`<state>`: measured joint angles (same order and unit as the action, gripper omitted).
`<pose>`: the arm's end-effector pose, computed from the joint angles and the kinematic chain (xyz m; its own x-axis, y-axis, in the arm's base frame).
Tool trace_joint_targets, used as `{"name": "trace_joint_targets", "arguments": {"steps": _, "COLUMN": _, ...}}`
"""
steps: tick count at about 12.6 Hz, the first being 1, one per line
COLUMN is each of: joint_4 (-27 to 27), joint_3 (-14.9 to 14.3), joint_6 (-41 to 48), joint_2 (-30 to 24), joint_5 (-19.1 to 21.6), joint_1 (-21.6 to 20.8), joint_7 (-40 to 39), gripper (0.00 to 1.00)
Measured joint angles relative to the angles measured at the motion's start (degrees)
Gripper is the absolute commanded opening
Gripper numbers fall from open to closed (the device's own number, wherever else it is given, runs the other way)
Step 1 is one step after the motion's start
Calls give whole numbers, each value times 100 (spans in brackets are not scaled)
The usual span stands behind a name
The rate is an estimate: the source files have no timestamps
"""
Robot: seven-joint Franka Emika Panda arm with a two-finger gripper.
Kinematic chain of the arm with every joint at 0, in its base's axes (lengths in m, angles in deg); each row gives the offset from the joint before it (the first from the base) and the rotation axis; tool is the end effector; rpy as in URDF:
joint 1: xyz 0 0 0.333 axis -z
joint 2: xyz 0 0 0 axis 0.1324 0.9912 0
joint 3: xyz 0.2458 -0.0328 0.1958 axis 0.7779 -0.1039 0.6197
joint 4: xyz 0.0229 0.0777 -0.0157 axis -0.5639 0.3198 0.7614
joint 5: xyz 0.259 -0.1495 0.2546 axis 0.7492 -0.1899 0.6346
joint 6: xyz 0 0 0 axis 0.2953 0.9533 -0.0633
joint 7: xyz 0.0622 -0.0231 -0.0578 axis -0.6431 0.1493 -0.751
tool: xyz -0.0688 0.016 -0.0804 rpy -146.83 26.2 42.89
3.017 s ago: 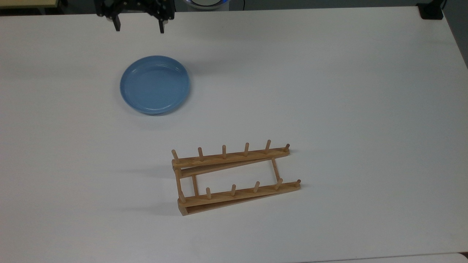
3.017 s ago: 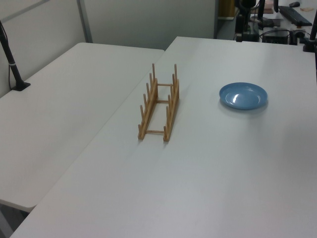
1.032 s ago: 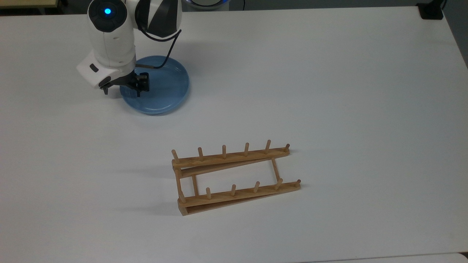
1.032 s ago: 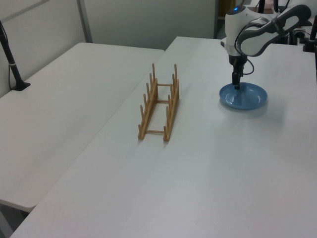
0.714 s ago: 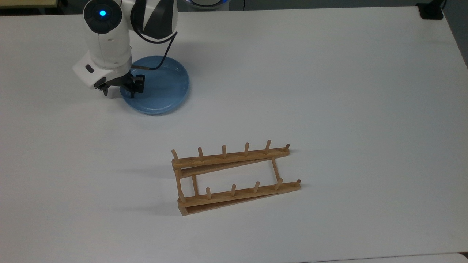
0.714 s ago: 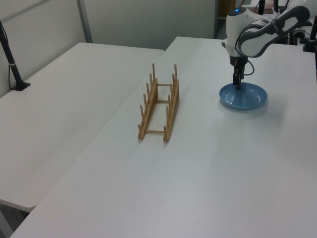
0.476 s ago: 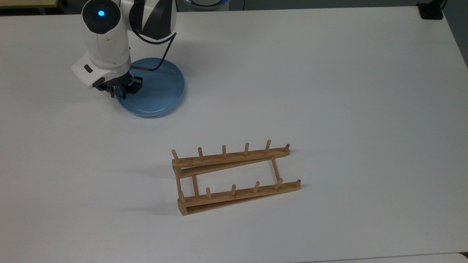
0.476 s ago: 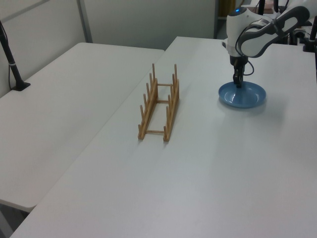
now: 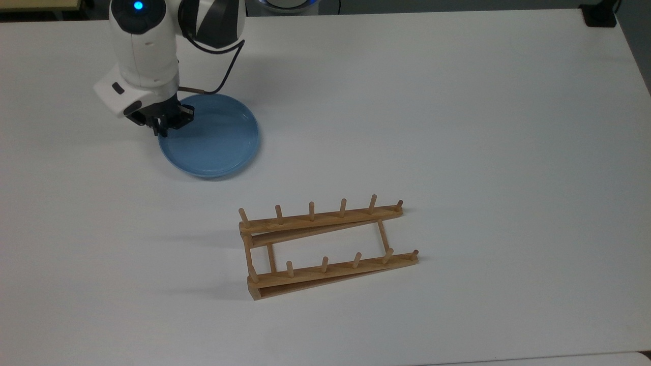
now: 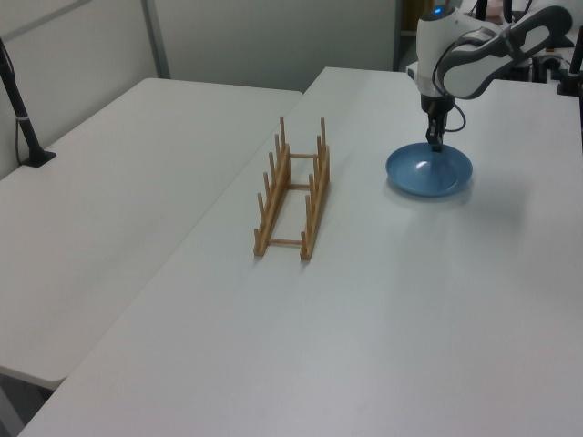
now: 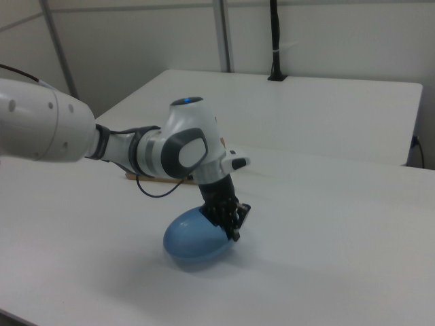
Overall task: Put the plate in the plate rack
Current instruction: 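Lift the blue plate by its rim, tilting it upright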
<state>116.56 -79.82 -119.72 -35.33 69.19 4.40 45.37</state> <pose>0.5890 -0.1731 0.3400 0.9989 0.0354 -0.0299 0.0413 -0.9724 0.2298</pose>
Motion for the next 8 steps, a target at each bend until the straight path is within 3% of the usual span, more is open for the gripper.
{"name": "trace_joint_targets", "arguments": {"steps": 5, "joint_4": -134, "joint_3": 23, "joint_6": 8, "joint_2": -670, "joint_5": 0, "joint_1": -29, "joint_7": -192, "gripper": 0}}
{"name": "trace_joint_targets", "arguments": {"steps": 8, "joint_4": -479, "joint_3": 148, "joint_6": 158, "joint_2": -1113, "joint_5": 0, "joint_1": -37, "joint_7": -222, "gripper": 0}}
